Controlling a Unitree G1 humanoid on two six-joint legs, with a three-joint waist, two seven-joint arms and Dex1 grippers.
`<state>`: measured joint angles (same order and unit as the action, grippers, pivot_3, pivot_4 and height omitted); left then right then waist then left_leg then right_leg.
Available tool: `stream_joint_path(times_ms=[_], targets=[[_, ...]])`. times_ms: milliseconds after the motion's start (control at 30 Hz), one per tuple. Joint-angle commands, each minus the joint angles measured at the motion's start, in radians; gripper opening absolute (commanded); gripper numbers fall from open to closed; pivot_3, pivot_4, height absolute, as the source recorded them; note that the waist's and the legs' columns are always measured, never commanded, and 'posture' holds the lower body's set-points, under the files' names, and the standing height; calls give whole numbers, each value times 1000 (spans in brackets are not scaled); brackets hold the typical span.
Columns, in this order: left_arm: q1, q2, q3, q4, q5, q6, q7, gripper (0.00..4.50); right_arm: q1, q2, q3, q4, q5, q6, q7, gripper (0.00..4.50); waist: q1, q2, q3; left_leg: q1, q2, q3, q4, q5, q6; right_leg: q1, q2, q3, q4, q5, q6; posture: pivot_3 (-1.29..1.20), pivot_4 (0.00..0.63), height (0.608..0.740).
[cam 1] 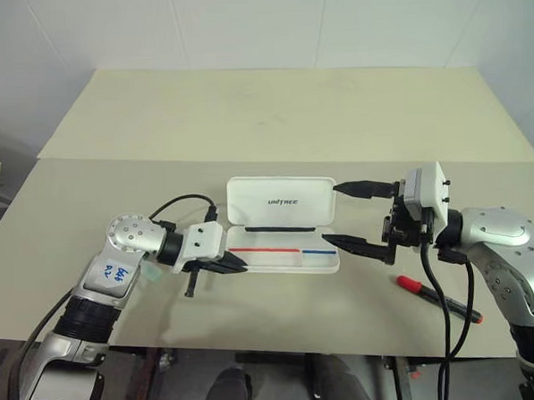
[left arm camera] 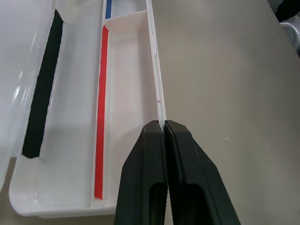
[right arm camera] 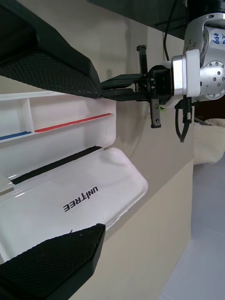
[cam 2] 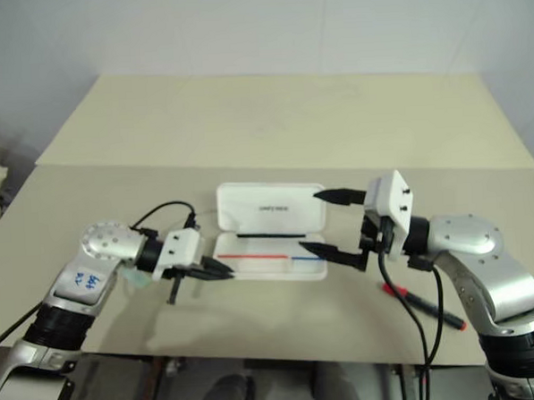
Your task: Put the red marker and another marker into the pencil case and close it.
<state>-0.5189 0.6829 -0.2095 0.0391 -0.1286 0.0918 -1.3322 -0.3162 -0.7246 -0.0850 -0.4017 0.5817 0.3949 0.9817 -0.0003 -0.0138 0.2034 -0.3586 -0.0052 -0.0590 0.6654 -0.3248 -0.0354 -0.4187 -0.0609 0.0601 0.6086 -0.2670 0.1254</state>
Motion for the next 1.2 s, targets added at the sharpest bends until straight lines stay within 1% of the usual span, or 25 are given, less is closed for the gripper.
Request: stream_joint_path(times_ms=[33,300,400,467,500,600,700,867,1100,1200], targets=[[7,7,1,-44,-8,16,18,52,-8,-20,-31,-31,22,1,10,4500,-2,0,0,0,0,0,0,0,0,0,0,0,0,0,0,0,150,740],[-8,-1,-44,1,34,-49,7,52,-5,-27,-35,-52,36,16,-2,4500,-2,0,0,0,0,0,0,0,0,0,0,0,0,0,0,0,150,740],[-10,-7,-54,13,37,-51,9,708,-7,-24,-31,-54,36,21,-3,4500,-2,0,0,0,0,0,0,0,0,0,0,0,0,0,0,0,150,740],[-11,-18,-49,9,37,-48,30,1306,-10,-21,-28,-54,36,23,-4,4500,-2,0,0,0,0,0,0,0,0,0,0,0,0,0,0,0,150,740],[-8,-22,-43,-4,28,-32,37,1706,-12,-20,-26,-52,36,23,-4,4500,-2,0,0,0,0,0,0,0,0,0,0,0,0,0,0,0,150,740],[4,-15,-24,-45,-4,37,41,2693,-16,-17,-21,-46,32,20,-1,4500,-2,0,0,0,0,0,0,0,0,0,0,0,0,0,0,0,150,740],[24,12,16,-98,-55,120,38,2693,-20,-15,-18,-38,31,16,3,4500,-6,0,0,0,0,0,0,0,0,0,0,0,0,0,0,0,150,740],[109,91,98,-222,-128,184,37,2693,-35,7,6,-2,19,-6,17,4500,-12,0,0,0,1,0,-1,0,0,0,1,0,0,0,0,0,150,740],[167,129,191,-294,-198,222,77,2693,-49,17,9,33,11,-19,32,4500,-4,0,0,0,1,0,-1,0,0,0,0,0,0,0,-1,0,150,740],[201,116,288,-324,-324,281,84,2693,-21,-12,-25,62,13,-12,44,4500,-4,0,0,0,1,0,-1,0,0,0,0,0,0,0,-1,0,150,740]])
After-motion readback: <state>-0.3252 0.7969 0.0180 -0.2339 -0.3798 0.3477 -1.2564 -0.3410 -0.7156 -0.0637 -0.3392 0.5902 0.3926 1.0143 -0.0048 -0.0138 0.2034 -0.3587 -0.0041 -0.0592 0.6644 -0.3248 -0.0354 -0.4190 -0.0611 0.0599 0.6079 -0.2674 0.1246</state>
